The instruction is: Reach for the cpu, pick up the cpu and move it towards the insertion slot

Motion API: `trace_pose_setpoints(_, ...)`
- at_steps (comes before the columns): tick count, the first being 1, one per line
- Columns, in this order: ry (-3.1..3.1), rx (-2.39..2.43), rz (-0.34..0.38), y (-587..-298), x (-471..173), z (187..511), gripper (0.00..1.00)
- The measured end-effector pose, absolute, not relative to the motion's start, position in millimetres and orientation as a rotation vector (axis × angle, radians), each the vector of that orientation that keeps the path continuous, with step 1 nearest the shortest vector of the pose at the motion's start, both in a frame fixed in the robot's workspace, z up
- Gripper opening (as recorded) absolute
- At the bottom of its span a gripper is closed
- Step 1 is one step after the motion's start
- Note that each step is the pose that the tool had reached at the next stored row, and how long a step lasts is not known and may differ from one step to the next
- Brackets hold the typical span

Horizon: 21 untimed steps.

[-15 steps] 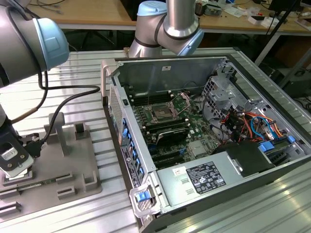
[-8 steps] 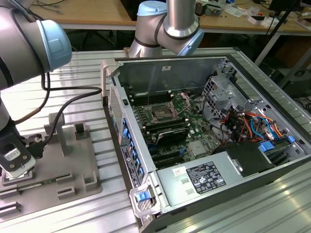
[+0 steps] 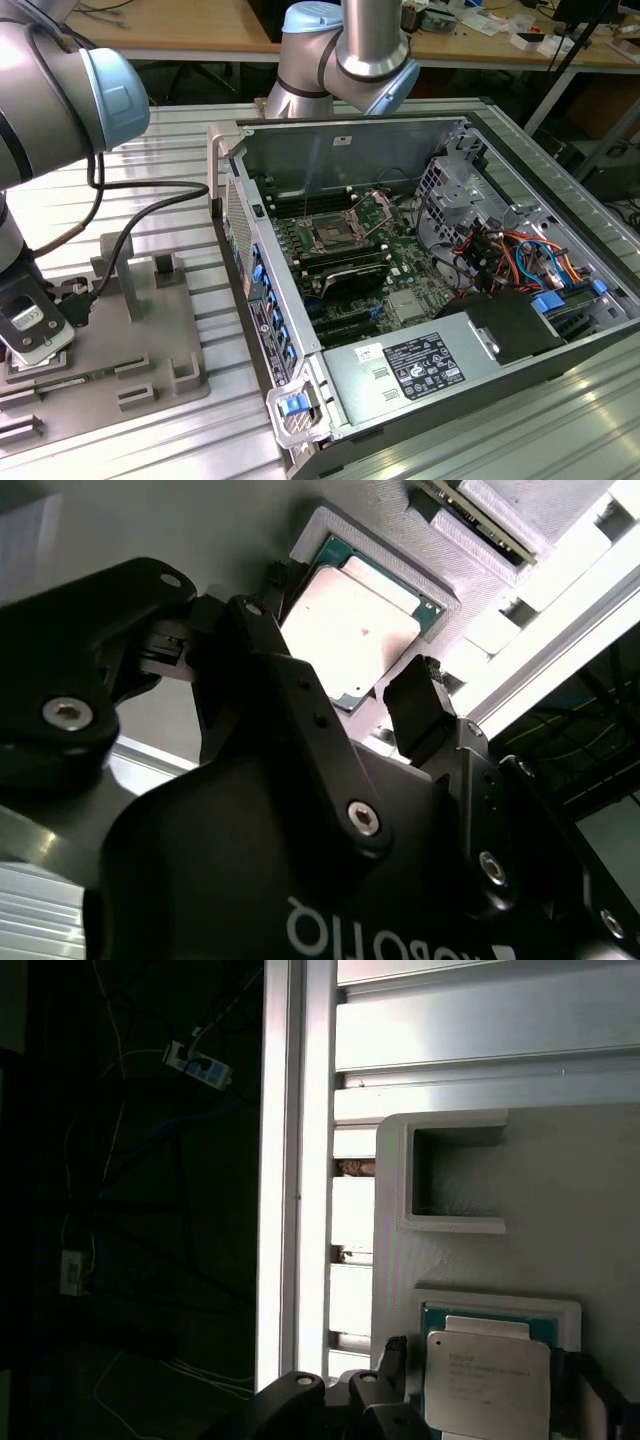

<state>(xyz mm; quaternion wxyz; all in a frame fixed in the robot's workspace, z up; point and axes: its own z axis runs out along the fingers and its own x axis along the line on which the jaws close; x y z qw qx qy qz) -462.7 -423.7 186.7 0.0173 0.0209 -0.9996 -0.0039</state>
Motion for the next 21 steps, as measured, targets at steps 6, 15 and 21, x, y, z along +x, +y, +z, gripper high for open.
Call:
trace_pose_setpoints(6, -3.106, 0.065, -0.012, -424, -463, 186, 0.58)
trace_pose_setpoints(15, -3.106, 0.064, -0.012, -424, -462, 195, 0.55)
trace_pose_setpoints(21, -3.106, 0.063, -0.012, -424, -461, 203, 0.55)
